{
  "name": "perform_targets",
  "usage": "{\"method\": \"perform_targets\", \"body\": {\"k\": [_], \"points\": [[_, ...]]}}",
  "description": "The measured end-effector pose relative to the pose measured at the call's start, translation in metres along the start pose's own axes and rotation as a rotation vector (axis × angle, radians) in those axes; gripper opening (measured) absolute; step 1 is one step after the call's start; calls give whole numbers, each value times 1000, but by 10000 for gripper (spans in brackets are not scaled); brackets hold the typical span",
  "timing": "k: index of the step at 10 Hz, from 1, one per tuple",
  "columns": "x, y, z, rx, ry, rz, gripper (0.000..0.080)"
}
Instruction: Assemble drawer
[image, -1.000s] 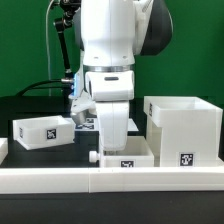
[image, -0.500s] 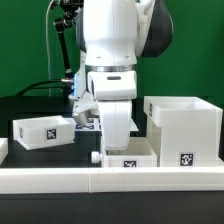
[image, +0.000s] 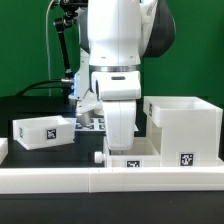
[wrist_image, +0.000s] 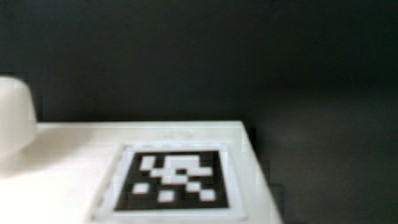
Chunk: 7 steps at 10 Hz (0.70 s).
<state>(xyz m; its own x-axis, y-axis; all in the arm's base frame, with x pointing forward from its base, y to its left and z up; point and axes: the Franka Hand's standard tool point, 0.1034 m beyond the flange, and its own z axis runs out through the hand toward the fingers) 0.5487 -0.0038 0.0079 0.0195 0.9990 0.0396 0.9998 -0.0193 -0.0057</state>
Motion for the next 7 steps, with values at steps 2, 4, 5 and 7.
{"method": "perform_targets", "body": {"k": [2, 4, 5, 7], "points": [[0, 0, 0, 0, 0, 1, 42], [-1, 0, 1, -28, -3, -21, 42], [-1, -1, 1, -27, -3, -17, 42], [-2, -1, 1, -27, -3, -17, 42]]}}
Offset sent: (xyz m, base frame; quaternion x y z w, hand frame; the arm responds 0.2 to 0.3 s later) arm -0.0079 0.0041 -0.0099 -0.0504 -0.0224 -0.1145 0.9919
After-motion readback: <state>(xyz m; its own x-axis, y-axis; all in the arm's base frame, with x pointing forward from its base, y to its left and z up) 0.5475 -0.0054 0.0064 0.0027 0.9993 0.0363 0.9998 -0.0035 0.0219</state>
